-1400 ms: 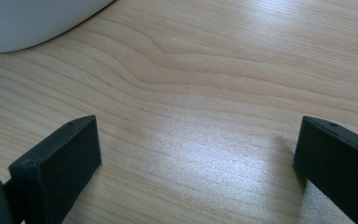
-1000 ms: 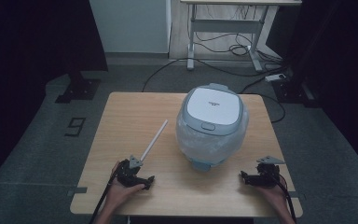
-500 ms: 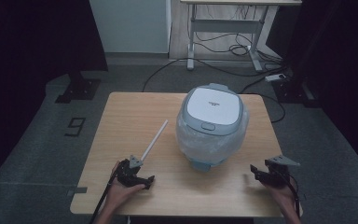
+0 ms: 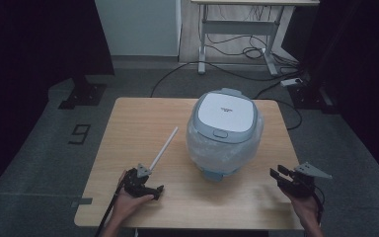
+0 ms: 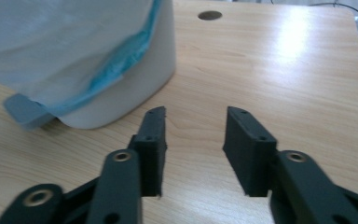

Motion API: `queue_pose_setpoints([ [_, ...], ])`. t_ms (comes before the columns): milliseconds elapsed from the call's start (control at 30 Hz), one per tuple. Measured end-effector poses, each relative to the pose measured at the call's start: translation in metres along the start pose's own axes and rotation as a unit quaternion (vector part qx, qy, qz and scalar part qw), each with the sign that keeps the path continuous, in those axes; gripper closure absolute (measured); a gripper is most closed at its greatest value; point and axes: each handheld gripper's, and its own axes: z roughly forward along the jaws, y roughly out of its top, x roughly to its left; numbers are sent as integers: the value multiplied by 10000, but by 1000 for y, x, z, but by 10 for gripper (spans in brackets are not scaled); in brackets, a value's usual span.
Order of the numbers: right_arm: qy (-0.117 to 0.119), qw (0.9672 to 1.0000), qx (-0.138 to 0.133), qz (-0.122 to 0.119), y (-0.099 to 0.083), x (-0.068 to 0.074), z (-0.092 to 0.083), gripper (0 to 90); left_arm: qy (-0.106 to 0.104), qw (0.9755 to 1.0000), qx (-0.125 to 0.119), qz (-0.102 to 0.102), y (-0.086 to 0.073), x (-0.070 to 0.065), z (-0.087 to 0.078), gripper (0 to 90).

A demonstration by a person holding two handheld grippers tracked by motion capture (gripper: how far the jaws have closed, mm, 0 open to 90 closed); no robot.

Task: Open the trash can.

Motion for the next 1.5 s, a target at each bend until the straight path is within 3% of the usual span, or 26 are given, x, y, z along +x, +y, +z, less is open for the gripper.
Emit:
queue_pose_setpoints([
  [400, 439, 9986, -294, 77, 16, 2, -14, 898, 0, 10000, 3, 1, 0, 0, 0, 0],
  [767, 781, 9953, -577, 30, 38, 10, -25, 900, 10, 10000, 7, -6, 1, 0, 1, 0],
  [1033, 1040, 9911, -813, -151, 70, 24, -30, 900, 8, 10000, 2, -11, 1, 0, 1, 0],
  [1267, 1341, 9849, -1075, -229, 104, 39, -30, 900, 11, 10000, 5, -16, 1, 0, 1, 0],
  [1500, 1574, 9806, -1086, -420, 128, 57, -23, 900, 6, 10000, 13, -18, 1, 0, 1, 0],
])
